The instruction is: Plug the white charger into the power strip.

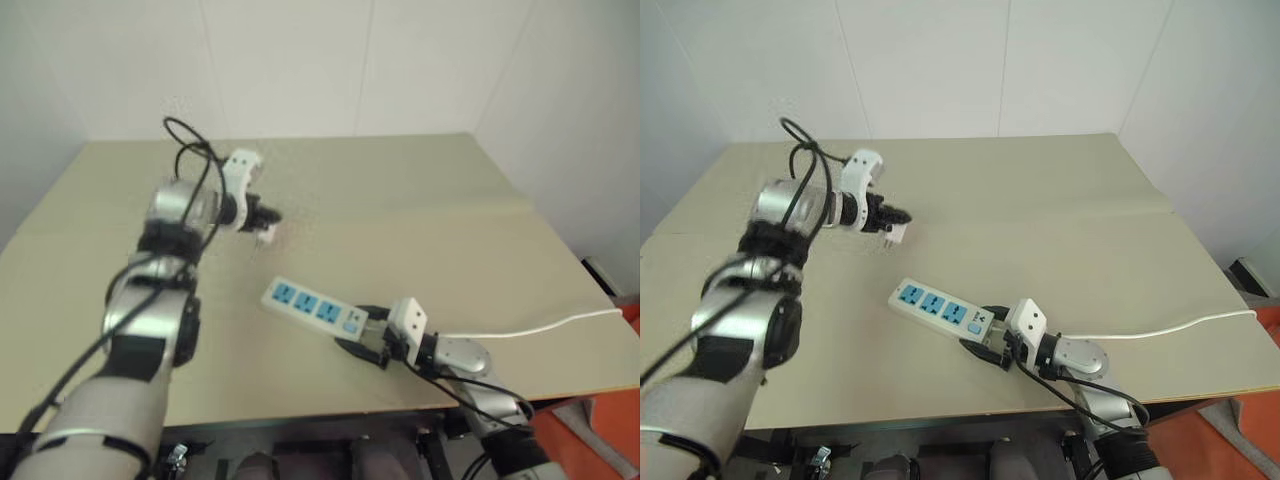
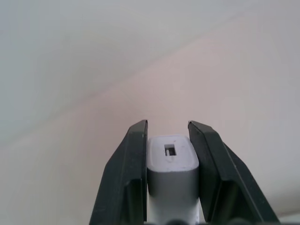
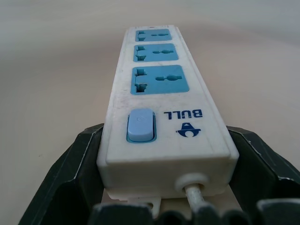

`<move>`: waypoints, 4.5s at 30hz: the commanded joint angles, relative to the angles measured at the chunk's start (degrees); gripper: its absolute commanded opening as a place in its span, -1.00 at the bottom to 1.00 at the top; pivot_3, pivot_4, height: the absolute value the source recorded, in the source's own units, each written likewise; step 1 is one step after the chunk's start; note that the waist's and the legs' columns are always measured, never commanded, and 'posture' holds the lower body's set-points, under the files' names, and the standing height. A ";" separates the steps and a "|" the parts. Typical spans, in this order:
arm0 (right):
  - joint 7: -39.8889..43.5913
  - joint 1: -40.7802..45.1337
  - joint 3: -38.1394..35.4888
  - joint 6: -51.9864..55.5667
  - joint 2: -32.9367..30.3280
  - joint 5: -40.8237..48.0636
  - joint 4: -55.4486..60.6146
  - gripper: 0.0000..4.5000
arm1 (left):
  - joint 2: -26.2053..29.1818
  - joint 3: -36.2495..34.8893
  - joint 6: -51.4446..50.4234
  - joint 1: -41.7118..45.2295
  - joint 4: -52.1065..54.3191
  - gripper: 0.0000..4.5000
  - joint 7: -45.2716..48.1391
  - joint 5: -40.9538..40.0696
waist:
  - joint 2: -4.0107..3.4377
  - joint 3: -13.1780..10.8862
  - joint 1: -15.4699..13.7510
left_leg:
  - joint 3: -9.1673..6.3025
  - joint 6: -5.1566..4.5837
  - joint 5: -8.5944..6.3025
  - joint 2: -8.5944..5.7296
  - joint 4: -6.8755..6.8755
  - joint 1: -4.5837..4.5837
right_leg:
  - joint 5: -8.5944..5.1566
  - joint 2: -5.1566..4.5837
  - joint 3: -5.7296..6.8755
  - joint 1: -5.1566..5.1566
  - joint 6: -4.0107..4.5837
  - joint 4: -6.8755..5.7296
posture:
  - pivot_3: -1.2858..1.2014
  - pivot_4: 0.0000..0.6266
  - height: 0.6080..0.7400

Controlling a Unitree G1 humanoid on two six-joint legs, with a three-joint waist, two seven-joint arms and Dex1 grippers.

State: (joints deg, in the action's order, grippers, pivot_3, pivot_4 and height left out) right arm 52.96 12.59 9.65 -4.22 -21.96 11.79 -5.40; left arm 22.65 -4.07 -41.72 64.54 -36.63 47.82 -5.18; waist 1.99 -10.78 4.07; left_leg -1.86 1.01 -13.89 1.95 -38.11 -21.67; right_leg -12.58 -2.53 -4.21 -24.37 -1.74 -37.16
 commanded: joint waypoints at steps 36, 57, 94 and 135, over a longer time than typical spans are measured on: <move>19.74 16.47 4.16 -9.36 1.66 -1.39 -24.08 0.53 | -4.23 5.08 24.75 -27.03 17.54 -0.55 42.07 -26.42 | 0.12 0.12 0.20 | -0.04 -0.01 0.01 0.02 -0.16 0.27 | 0.11 0.09 0.04 0.34 0.00 0.11 | 0.03 -0.52 1.00; 19.78 15.46 4.80 -7.99 2.09 -1.68 -21.73 0.53 | -4.49 9.58 42.42 -24.88 2.14 -0.55 44.68 -24.77 | 0.13 0.12 0.10 | -0.04 -0.02 0.01 0.02 -0.14 0.22 | 0.10 0.09 0.04 0.30 -0.01 0.14 | 0.03 -0.52 1.00; 18.75 15.17 5.10 -8.86 3.36 -2.81 -22.28 0.53 | 2.26 12.41 49.13 -28.60 1.37 -0.55 44.68 -29.89 | 0.12 0.12 0.20 | -0.04 -0.03 0.01 0.04 -0.11 0.23 | -0.14 0.11 0.04 0.28 -0.38 0.14 | 0.03 -0.52 1.00; 17.82 15.39 5.29 -10.40 3.18 -2.95 -22.59 0.53 | 2.71 14.90 57.08 -32.27 -6.32 -0.55 44.68 -26.34 | 0.09 0.73 0.10 | -0.02 -0.03 0.00 0.04 0.02 0.47 | -0.23 0.12 0.02 0.43 -0.39 0.14 | 0.03 -0.52 1.00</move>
State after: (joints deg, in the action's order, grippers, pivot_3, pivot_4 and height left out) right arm 70.17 28.58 14.24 -13.67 -18.25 10.15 -27.68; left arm 23.60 10.75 15.37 33.87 -39.04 92.38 -35.33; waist 2.07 -10.05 4.17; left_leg -1.88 0.98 -13.88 1.99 -38.09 -21.19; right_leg -12.81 -2.40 -4.19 -23.93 -2.13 -37.02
